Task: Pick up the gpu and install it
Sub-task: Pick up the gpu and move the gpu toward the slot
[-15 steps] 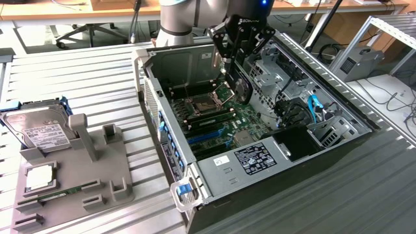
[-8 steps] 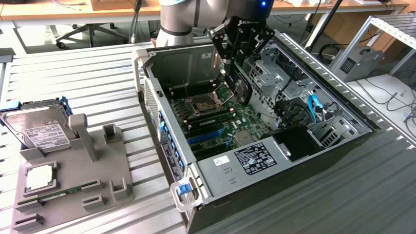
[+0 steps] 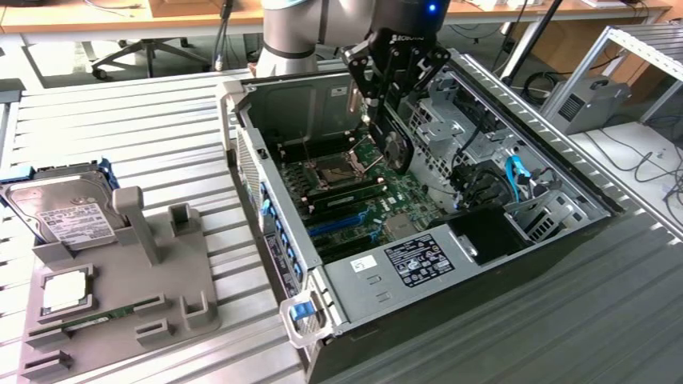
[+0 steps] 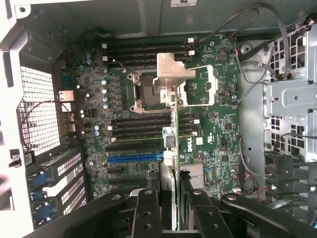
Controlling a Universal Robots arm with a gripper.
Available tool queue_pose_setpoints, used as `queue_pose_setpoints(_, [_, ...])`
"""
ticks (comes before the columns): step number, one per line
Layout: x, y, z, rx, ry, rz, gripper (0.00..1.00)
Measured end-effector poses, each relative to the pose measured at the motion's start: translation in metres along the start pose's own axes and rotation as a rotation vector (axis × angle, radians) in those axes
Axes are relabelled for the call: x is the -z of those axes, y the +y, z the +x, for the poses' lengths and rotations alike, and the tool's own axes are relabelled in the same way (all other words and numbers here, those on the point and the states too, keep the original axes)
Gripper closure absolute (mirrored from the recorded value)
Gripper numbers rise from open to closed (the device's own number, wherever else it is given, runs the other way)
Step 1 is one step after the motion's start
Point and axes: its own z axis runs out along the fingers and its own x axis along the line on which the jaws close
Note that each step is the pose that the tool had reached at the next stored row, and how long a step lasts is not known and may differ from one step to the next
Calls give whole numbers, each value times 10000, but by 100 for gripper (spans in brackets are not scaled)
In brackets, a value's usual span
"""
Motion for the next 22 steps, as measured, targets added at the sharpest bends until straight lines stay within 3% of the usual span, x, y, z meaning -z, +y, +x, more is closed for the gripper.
queue_pose_setpoints(22, [-52,1,1,1,33,2,73])
